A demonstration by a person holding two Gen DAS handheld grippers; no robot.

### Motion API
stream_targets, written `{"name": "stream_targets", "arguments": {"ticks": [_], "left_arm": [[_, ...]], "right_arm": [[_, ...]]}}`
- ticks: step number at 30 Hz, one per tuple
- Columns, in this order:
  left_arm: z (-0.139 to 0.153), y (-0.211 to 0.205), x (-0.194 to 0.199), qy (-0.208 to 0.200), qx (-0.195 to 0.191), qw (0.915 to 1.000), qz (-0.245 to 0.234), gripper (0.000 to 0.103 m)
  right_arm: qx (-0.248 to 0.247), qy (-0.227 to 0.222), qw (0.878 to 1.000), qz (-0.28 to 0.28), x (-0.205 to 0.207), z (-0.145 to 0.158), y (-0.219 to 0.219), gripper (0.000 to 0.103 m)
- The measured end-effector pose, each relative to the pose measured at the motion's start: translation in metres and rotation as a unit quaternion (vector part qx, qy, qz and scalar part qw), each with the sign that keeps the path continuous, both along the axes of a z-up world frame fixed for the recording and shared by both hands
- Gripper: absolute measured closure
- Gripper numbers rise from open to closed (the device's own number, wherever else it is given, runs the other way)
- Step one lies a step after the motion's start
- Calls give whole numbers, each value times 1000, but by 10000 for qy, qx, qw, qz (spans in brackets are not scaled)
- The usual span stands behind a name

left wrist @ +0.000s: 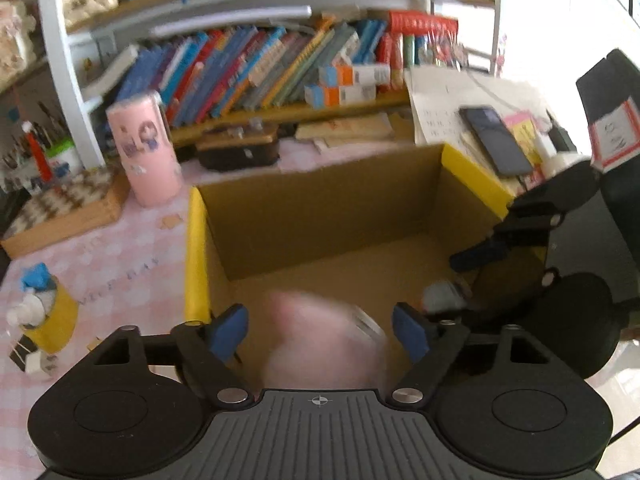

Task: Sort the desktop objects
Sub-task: 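Lower the pig into the yellow box and open the left tool while the right tool releases the truck inside, then raise both open tools out of the yellow box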

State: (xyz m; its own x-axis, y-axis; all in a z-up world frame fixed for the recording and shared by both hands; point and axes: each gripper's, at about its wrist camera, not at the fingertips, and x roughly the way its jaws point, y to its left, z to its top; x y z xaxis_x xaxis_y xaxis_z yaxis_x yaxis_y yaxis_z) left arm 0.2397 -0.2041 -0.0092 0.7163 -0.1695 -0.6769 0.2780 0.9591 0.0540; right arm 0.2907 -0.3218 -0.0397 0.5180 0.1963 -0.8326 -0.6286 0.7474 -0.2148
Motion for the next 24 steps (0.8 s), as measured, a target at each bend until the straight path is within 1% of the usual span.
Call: {"name": "stream_targets", "arguments": {"ticks": [1, 2, 4, 5, 8, 9, 12, 14, 17, 24], "left_arm": [[4, 1, -3, -100, -5, 9999, 15, 19], [9, 3, -6, -214, -19, 9998, 43, 19], [22, 9, -14, -465, -100, 9988, 118, 14], [29, 13, -19, -616, -151, 9978, 178, 10], [44, 22, -31, -988, -235, 9941, 381, 6], [48, 24, -33, -1056, -243, 9932, 429, 5], [57, 32, -41, -1215, -305, 9904, 577, 5], [59, 37, -46, -1286, -349, 9887, 683, 4], [59, 43, -54, -1363, -357, 9866, 826, 4], [54, 55, -66, -1378, -445, 9836, 1078, 4]], "right_arm": [[116, -3, 9999, -63, -1, 3, -1, 49], [289, -22, 9995, -151, -3, 7, -3, 38], [702, -186, 9964, -445, -9, 17, -8, 33], [889, -258, 9941, -568, -13, 23, -10, 33], [1231, -594, 9869, -856, -25, 39, -13, 32], [1339, -717, 9839, -946, -29, 44, -14, 31], [1631, -1061, 9733, -1221, -41, 57, -18, 25], [1730, -1263, 9669, -1386, -49, 61, -20, 24], [1859, -1434, 9586, -1611, -63, 64, -24, 24], [2113, -1581, 9383, -2235, -85, 62, -35, 23]]}}
